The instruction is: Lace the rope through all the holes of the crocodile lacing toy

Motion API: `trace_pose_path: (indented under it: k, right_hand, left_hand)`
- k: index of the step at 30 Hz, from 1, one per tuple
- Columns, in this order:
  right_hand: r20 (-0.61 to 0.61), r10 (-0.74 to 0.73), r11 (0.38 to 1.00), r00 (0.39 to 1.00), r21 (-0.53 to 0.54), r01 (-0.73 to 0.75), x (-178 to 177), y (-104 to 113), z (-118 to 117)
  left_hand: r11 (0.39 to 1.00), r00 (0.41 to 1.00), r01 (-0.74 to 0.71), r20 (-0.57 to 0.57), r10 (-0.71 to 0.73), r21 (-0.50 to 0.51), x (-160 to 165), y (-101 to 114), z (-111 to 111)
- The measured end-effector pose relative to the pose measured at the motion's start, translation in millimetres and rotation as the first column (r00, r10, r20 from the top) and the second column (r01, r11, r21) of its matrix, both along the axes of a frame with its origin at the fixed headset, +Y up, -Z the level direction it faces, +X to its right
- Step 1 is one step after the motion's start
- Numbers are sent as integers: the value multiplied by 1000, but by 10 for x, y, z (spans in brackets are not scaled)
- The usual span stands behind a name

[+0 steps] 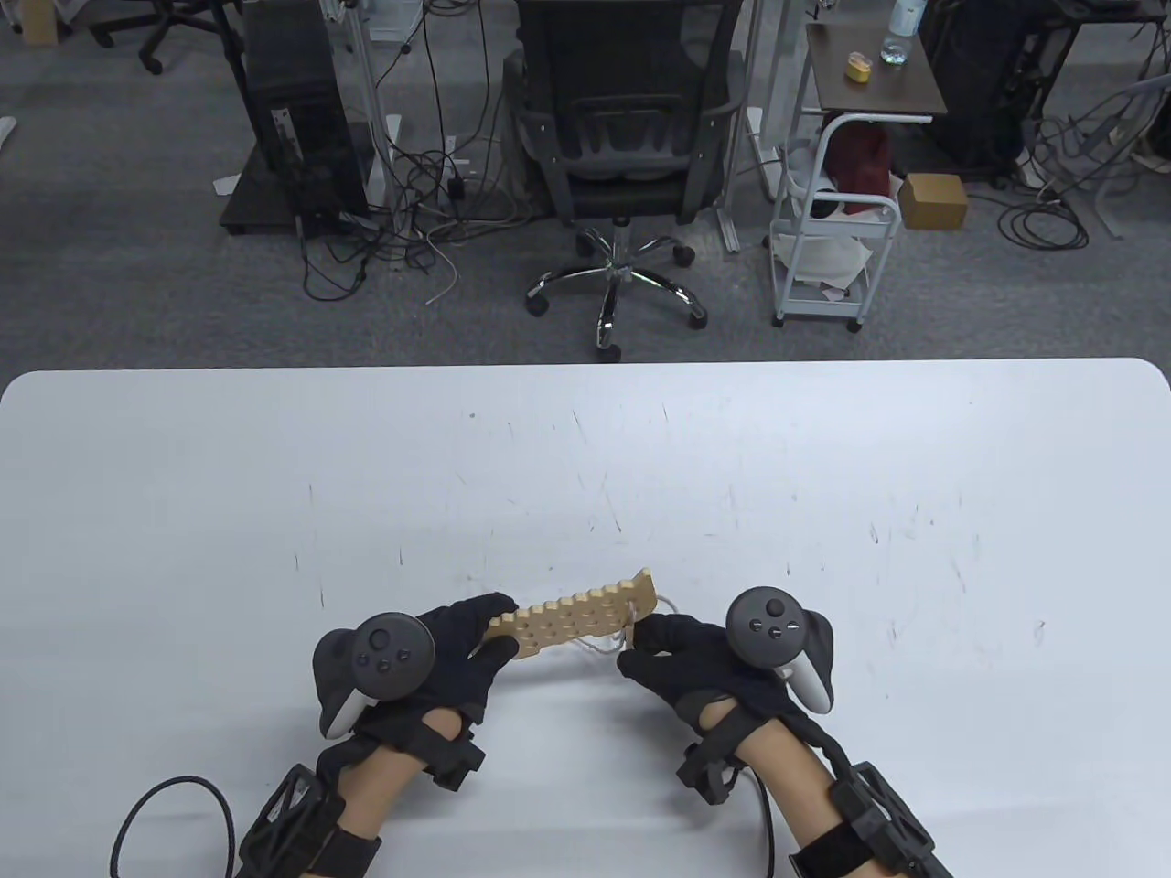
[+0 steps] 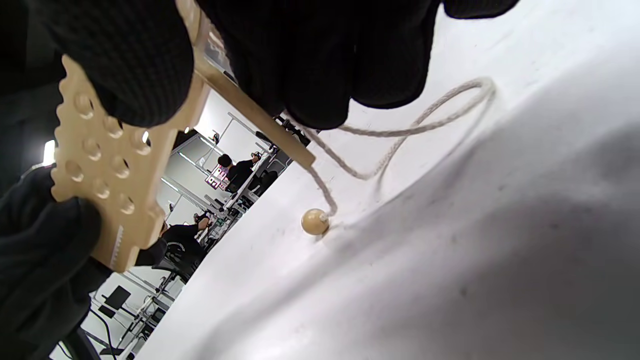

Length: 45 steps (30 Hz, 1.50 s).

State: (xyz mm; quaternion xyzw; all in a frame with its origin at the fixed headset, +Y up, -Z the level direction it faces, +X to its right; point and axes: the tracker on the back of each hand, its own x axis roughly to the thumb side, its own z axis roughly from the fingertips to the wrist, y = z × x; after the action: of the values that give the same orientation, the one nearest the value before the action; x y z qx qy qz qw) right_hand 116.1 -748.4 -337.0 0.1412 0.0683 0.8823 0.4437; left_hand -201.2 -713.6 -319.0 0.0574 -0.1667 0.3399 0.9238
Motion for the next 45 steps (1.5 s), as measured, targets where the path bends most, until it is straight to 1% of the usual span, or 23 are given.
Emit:
trace_pose_path:
  k: [8, 14, 26, 33, 39, 45]
  right_hand:
    - [9, 25, 999, 1000, 21, -26, -49, -13, 18]
    - [1, 17, 999, 1000, 32, -17, -59, -11, 12]
    - [48, -30, 998, 998, 53, 27, 36, 49, -6]
    - [99, -81, 995, 992, 71, 74, 143, 98, -17]
    - [133, -103, 991, 986, 103, 90, 224, 167, -21]
    - [170, -170, 980, 971, 135, 148, 324, 244, -23]
  left_hand:
    - [999, 999, -35, 25, 36, -30, 17, -16, -2]
    - [999, 999, -43, 18, 43, -33, 8, -13, -4]
    - [996, 996, -71, -53, 68, -54, -107, -53, -60]
    - [993, 991, -97, -97, 89, -74, -203, -93, -104]
    - [989, 985, -120, -136, 107, -84, -303, -123, -147]
    - [987, 980, -131, -165, 114, -96, -366, -153, -172]
